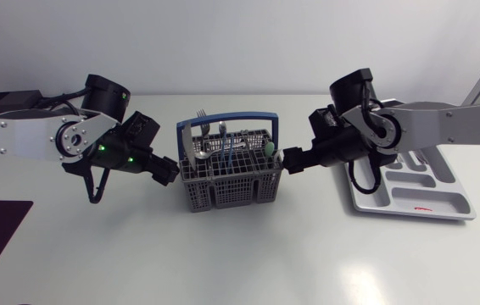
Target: Unload the cutlery basket into the drawer organizer.
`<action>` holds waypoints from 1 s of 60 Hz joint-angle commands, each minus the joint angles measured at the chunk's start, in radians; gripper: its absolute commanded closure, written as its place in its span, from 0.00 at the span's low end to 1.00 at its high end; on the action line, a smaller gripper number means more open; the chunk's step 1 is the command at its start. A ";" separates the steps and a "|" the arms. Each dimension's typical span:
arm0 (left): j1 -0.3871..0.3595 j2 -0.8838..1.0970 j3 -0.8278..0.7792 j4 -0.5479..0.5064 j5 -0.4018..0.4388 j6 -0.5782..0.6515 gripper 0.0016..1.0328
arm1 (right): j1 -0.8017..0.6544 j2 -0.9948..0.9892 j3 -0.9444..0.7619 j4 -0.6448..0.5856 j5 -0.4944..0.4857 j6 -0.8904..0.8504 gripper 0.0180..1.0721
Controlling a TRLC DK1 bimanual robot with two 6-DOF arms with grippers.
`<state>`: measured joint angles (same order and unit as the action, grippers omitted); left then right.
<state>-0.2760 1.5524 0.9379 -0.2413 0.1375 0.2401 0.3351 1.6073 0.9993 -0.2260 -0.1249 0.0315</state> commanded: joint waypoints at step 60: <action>0.001 -0.253 0.044 -0.230 0.005 0.084 0.14 | -0.038 -0.273 -0.047 -0.231 0.007 -0.005 0.05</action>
<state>-0.2527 1.3239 0.9405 -0.4461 0.1417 0.3004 0.3046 1.3479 0.9405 -0.4107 -0.1223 0.0223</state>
